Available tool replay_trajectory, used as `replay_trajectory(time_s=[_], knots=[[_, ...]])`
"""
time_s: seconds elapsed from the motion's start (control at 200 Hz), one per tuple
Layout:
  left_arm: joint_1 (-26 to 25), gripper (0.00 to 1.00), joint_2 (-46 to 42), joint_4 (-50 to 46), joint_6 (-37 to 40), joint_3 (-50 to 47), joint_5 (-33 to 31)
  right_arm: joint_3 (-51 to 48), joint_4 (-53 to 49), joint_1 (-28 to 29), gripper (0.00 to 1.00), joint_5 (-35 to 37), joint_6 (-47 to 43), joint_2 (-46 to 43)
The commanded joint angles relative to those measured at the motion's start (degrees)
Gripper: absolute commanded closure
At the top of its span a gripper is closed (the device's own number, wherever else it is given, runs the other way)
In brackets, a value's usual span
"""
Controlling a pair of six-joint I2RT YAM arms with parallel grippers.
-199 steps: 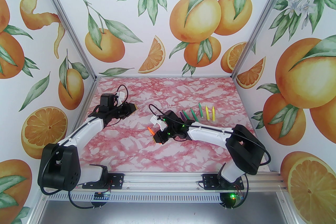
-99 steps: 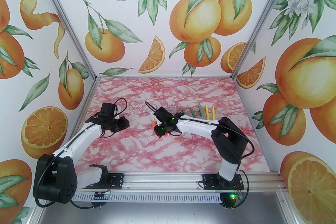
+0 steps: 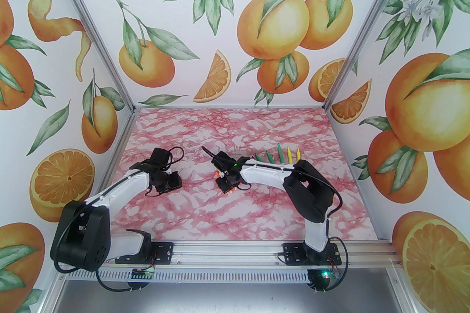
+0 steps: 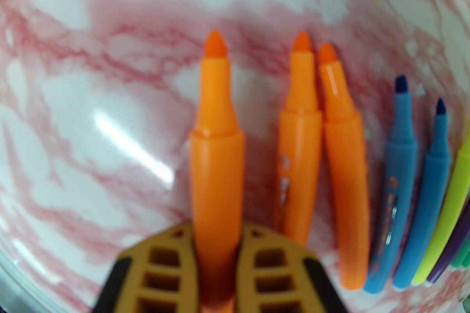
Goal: Open the pen caps
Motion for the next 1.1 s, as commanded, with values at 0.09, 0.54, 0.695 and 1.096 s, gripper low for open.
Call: replay_trajectory(time_s=[0.09, 0.54, 0.695, 1.096], knots=[[-0.34, 0.99, 3.44, 2.11, 1.39, -0.15, -1.53, 1.37, -1.76, 0.08, 0.90, 2.38, -0.82, 1.56], [-0.36, 0.85, 7.56, 3.90, 2.40, 0.37, -1.01, 1.13, -2.32, 0.04, 0.71, 3.03, -1.34, 0.53], [-0.33, 0.81, 8.52, 4.25, 2.68, 0.45, -0.68, 0.78, -2.33, 0.03, 0.69, 2.71, -1.34, -0.50], [-0.34, 0.72, 8.83, 3.59, 2.93, 1.35, -0.87, -3.46, 1.41, -0.74, 0.59, -3.42, -1.74, -12.17]])
